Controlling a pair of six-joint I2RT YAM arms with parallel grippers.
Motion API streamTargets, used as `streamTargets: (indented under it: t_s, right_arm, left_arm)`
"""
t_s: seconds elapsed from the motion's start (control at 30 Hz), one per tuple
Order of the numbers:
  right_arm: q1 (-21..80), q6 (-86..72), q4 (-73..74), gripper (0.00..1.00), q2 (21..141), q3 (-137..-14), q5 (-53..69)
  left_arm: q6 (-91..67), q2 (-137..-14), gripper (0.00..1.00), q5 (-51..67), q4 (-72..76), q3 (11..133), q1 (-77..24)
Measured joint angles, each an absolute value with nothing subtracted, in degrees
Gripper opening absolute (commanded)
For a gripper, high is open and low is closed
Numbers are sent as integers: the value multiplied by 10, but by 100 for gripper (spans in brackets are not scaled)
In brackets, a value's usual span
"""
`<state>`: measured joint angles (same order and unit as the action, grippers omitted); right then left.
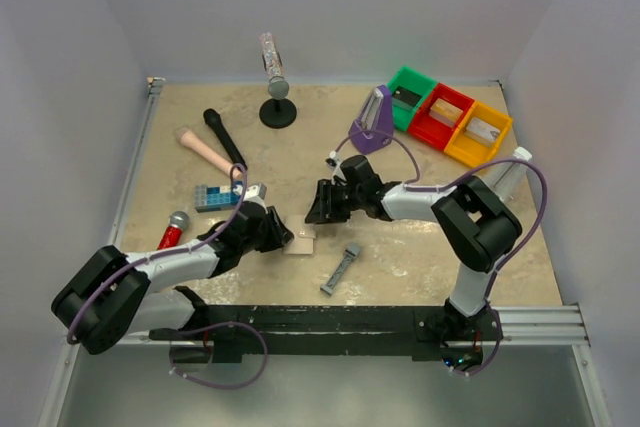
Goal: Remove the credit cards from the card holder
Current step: Pick up the card holder from the center of the board.
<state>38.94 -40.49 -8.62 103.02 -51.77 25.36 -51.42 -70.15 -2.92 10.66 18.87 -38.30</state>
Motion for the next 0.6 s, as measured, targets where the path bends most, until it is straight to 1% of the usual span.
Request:
streamTargets:
  t_s: [0.3, 0.47, 0.5, 0.6]
  right_arm:
    - [389, -405, -86, 43, 1059, -538, 267]
    - [389, -406, -86, 46, 1064, -539, 272]
    - [389, -406, -86, 45, 1064, -539, 273]
    - [389, -406, -87, 38, 1064, -539, 276]
  left_arm:
    - [-514, -706, 37, -27, 115, 189, -383]
    - [-514, -708, 37, -26, 116, 189, -383]
    - [-514, -708, 37, -26, 117, 189, -383]
    - [-514, -708, 37, -26, 116, 189, -383]
